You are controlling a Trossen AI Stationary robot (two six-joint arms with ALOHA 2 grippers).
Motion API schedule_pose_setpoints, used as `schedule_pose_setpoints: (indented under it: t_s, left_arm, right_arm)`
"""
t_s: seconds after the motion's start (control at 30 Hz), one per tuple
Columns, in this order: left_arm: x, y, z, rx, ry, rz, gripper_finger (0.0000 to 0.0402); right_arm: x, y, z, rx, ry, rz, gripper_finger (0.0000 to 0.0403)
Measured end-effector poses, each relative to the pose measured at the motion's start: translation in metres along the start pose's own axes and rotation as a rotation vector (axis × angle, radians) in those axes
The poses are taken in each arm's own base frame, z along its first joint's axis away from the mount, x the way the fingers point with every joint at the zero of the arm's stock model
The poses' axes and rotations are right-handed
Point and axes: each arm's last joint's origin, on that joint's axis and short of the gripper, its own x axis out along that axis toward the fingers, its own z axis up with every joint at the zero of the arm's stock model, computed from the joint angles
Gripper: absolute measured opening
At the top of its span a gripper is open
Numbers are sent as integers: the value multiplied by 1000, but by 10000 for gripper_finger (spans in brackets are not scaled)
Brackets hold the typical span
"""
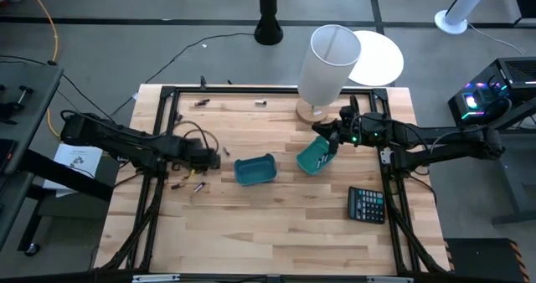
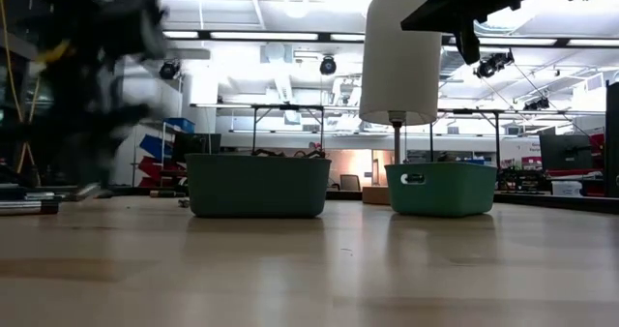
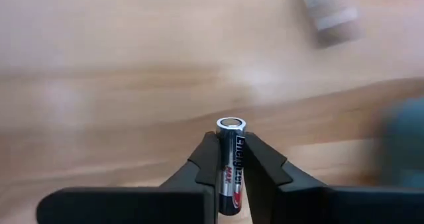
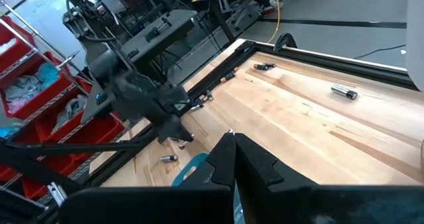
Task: Sort batteries
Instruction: Put the silver battery into the green bin
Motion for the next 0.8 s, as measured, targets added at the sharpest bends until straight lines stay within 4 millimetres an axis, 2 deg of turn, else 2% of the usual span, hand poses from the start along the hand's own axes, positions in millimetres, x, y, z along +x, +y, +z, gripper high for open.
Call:
schedule_pose_setpoints:
  t_s: [0.1,0.2,0.37,0.47,0.7,0.8]
  left_arm:
    - [-19,-21,9,75,-70,-98,29]
    - [-43,-51,20,188,-172,-270,29]
    - [-63,-104,37,390,-333,-512,29]
    - [-57,-138,46,514,-383,-586,29]
    - [-21,-230,52,828,-431,-739,30]
    - [-4,-264,52,929,-435,-781,47]
  right_arm:
    - [-2,2,4,11,-38,27,0]
    - [-6,6,11,13,-95,67,0]
    - [-13,12,21,-1,-184,128,0]
    - [-14,13,23,1,-210,144,0]
    - [-15,15,26,7,-237,163,0]
    - [-16,17,29,-7,-272,181,0]
